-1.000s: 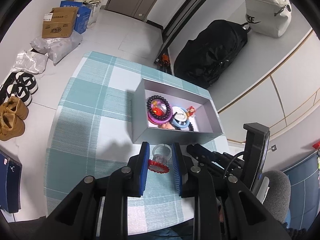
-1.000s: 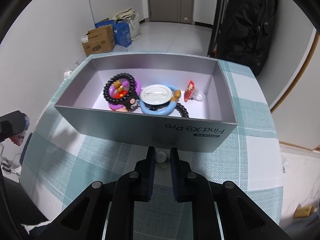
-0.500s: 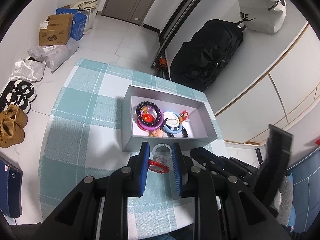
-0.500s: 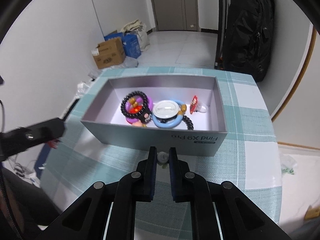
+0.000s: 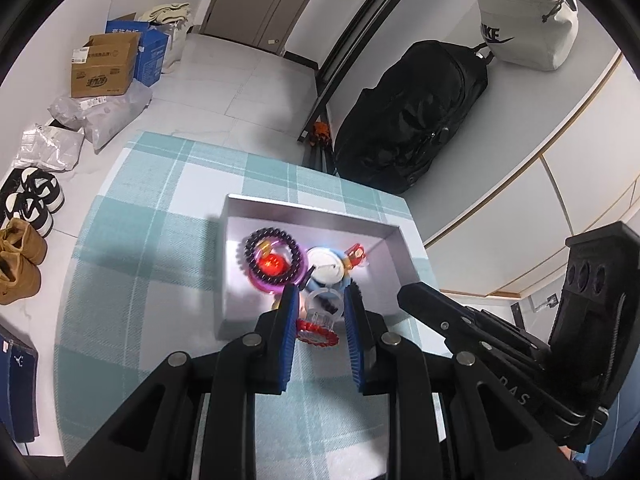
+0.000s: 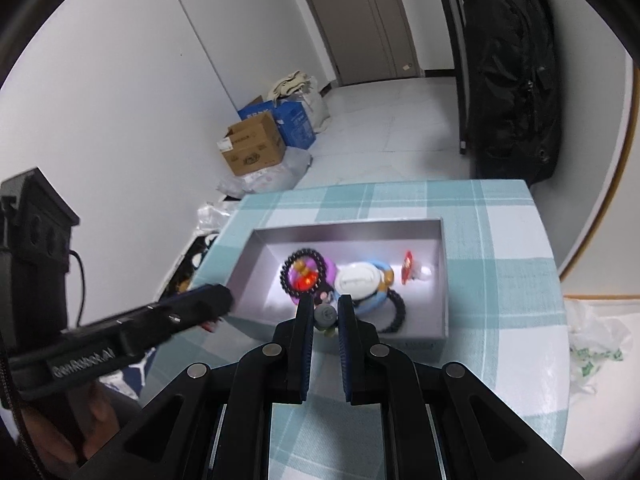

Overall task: Organize jewelry
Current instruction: 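Carry red ring and charm into the silver box and open both tools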

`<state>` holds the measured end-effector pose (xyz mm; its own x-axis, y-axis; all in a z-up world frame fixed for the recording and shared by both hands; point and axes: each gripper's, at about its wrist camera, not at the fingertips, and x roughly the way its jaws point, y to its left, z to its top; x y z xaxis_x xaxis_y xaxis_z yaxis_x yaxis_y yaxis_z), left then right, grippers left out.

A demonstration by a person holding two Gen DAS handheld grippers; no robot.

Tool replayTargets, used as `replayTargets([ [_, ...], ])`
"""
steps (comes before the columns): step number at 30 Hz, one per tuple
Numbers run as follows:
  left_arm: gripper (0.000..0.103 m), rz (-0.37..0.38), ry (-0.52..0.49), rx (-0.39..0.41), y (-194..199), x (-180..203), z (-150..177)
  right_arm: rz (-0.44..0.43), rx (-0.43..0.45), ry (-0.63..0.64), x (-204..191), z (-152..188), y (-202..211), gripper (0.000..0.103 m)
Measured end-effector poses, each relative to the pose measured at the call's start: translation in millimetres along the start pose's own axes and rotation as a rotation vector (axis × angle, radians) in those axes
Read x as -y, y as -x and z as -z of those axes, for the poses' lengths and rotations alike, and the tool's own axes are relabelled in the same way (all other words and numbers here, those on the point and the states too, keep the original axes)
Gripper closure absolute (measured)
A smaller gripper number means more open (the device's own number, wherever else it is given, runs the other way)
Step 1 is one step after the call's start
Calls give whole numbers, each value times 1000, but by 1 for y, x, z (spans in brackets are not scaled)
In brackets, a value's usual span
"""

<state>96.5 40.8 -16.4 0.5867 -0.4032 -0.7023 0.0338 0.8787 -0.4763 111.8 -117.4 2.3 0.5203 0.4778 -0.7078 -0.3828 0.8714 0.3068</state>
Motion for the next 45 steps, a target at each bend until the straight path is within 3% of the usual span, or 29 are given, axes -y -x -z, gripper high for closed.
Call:
replayTargets([
  [11, 85, 2, 19, -29, -26, -1, -25, -137, -7, -97, 25, -26, -19, 92],
  [25, 85, -1, 25, -77, -52, 0, -34, -153, -47, -178, 49, -33, -43, 92],
  [33, 85, 6, 21, -67, -53, 2, -34, -145, -56, -203, 56, -33, -45, 92],
  [39, 81, 4, 44, -89, -57, -1, -35, -139, -34, -174, 50, -34, -40, 89],
  [42, 79, -44, 11, -63, -52, 3, -34, -136, -43, -182, 52, -33, -40, 89],
  [44, 70, -57, -7, -56, -51, 5, -34, -129, -42, -154, 49, -32, -39, 84],
  [45, 66, -48, -7, -57, -50, 6, -34, -115, -40, -143, 47, -32, -39, 76],
])
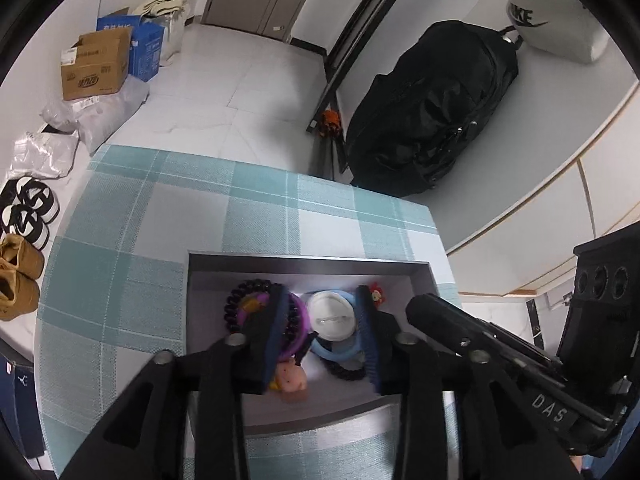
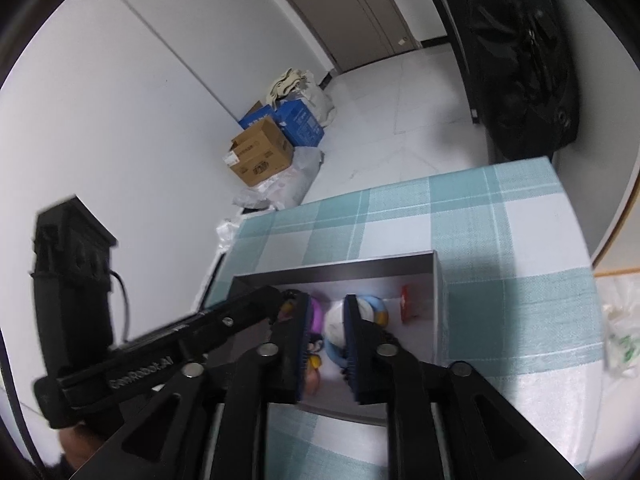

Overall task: Organize jewelry
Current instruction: 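Carry red ring and charm into the silver box and open both tools, then lift both tools out of the box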

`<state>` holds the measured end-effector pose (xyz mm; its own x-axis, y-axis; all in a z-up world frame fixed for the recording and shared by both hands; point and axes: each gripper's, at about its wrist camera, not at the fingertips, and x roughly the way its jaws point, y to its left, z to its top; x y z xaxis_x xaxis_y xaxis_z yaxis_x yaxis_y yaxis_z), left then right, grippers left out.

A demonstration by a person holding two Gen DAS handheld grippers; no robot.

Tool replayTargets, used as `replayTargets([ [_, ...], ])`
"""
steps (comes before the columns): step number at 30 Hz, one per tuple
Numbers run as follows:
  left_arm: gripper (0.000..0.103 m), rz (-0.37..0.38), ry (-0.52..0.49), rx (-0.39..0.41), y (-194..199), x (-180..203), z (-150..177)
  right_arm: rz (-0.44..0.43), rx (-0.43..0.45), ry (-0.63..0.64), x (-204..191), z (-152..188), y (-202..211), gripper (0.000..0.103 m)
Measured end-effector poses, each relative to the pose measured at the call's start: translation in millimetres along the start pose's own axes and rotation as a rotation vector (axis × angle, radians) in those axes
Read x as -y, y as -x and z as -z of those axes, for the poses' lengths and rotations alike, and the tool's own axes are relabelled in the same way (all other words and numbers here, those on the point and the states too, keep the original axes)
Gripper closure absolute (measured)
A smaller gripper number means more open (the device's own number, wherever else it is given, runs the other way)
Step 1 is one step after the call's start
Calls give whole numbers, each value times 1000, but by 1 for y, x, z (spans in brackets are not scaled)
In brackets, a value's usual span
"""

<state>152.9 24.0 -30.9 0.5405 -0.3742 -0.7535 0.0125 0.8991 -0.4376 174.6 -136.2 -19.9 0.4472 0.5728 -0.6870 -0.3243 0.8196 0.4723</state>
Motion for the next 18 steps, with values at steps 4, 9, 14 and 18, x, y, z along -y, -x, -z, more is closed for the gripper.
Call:
replayTargets([
  [4, 54, -8, -1, 11, 3, 0, 0, 8, 24, -9, 2, -1, 5, 54],
  [9, 52, -30, -32, 34, 10, 4, 2, 15, 59, -3, 1, -2, 15, 38],
  [14, 50, -53, -41, 66, 17, 3, 4, 43, 63, 50, -7, 1, 18, 30],
  [18, 48, -61, -40, 90, 25, 2, 5, 61, 84, 104, -15, 5, 25, 24],
])
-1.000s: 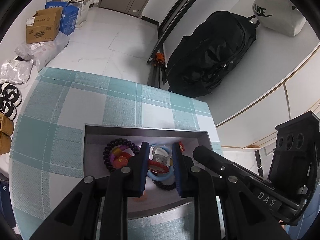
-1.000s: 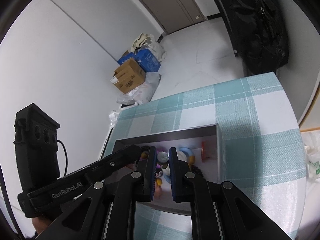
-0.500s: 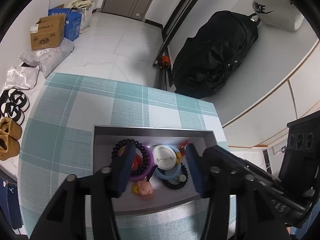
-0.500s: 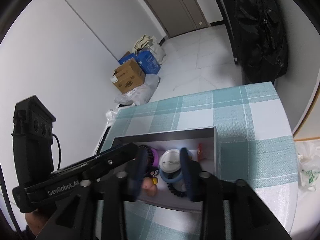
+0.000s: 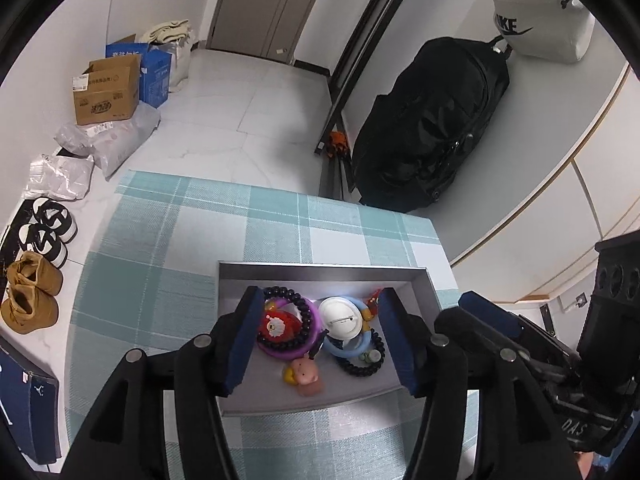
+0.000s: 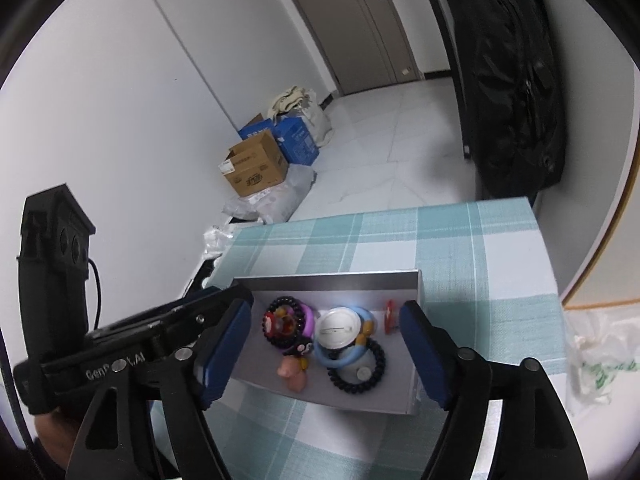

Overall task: Organize jewelry
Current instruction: 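Lift both tools out of the box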

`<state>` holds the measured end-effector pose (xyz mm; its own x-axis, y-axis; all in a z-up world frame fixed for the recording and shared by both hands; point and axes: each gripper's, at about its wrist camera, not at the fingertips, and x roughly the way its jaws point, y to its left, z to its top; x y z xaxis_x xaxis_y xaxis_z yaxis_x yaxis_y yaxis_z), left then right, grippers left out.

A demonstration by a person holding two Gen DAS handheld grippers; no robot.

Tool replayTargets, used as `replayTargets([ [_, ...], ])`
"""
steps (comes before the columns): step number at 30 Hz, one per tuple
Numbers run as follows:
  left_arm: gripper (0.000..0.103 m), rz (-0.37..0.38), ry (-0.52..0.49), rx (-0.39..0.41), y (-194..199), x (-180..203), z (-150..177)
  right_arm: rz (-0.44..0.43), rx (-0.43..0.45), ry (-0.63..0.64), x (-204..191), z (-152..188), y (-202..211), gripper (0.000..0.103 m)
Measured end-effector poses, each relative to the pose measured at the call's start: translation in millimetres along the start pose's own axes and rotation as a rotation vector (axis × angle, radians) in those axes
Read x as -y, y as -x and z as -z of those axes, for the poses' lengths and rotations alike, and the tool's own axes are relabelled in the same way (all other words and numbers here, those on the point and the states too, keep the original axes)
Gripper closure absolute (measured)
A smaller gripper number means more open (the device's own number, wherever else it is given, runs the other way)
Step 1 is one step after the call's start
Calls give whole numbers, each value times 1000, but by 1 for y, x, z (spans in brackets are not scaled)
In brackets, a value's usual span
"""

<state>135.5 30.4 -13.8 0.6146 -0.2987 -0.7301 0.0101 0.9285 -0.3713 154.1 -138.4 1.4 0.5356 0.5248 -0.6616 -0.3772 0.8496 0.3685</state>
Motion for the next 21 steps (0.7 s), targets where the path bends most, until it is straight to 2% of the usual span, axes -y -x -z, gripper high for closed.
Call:
replayTargets([
  [3, 40, -24, -21, 25, 7, 2, 2, 8, 17, 38, -5, 3, 6, 21],
  [8, 38, -44, -52, 44, 15, 6, 8, 8, 34, 91, -13, 8, 13, 20],
  [13, 34, -95, -76, 60, 21, 6, 16, 16, 58, 126, -20, 18, 25, 15],
  [21, 33, -106, -75, 99, 41, 4, 28, 30, 112, 151, -23, 32, 47, 9],
])
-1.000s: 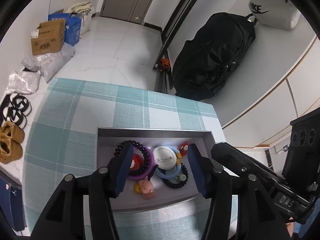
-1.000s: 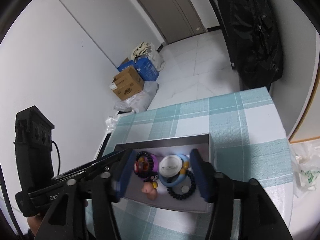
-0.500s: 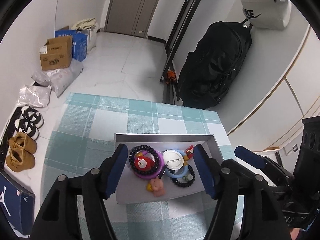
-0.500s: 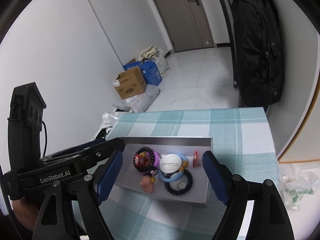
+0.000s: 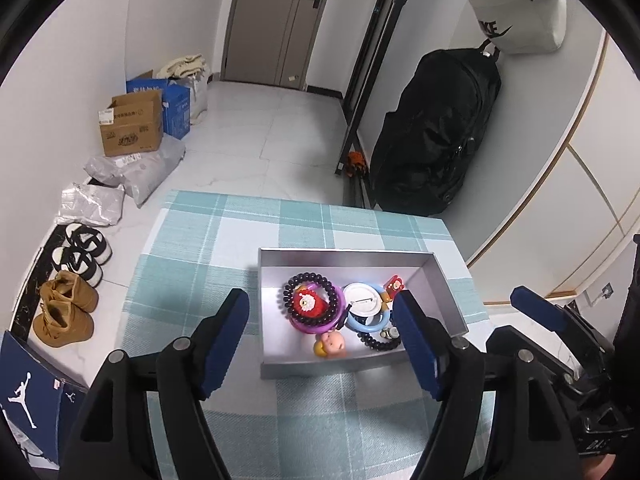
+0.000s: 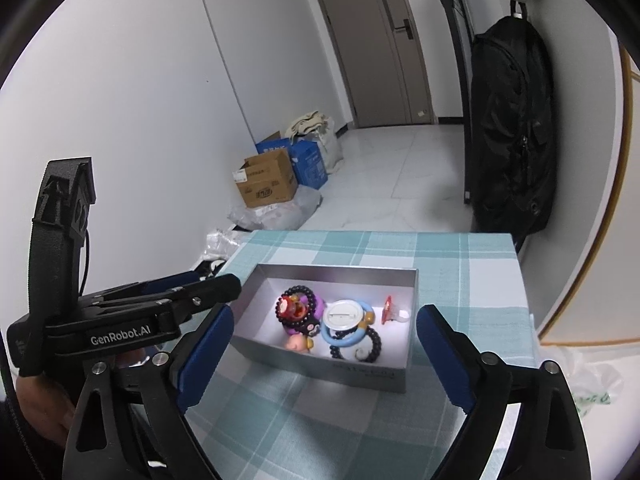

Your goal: Organize jewelry

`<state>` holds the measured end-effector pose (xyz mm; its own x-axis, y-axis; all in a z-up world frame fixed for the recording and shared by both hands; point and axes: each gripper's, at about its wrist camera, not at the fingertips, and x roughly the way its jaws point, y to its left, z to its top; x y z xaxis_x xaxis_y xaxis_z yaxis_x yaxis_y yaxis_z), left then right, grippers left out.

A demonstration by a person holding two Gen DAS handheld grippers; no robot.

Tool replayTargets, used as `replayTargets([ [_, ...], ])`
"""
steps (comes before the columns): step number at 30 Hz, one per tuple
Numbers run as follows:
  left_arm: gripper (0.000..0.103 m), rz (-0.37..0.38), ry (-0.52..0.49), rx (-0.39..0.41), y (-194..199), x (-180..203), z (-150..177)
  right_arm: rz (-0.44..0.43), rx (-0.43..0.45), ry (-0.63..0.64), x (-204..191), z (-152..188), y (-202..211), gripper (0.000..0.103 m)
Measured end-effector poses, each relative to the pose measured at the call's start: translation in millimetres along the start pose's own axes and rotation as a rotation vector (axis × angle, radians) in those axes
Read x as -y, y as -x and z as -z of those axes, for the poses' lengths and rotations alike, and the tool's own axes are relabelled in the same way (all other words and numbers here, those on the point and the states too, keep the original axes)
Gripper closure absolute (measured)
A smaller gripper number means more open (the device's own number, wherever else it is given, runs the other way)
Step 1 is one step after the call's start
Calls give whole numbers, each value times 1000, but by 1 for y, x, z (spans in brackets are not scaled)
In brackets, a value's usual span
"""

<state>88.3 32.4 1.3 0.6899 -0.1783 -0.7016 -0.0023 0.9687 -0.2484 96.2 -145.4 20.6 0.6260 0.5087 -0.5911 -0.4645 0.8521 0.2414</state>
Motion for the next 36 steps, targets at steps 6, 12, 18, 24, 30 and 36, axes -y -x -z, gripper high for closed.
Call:
replayTargets([
  [6, 31, -7, -49, 17, 15, 7, 14, -2, 11, -7, -4, 11, 12, 4],
  [12, 31, -20, -57, 20, 20, 6, 25, 16, 5, -12, -8, 21, 19, 2],
  [18, 30, -72, -60, 39, 25, 10, 30, 22, 19, -10, -10, 26, 28, 0],
  [24, 30, -76, -54, 57, 30, 8, 32, 31, 23, 2, -12, 31, 32, 0],
  [30, 30, -72, -59, 65, 32, 9, 35, 36, 20, 3, -11, 33, 33, 0],
  [36, 30, -77, -65, 62, 31, 9, 35, 36, 12, -6, -9, 33, 31, 0],
])
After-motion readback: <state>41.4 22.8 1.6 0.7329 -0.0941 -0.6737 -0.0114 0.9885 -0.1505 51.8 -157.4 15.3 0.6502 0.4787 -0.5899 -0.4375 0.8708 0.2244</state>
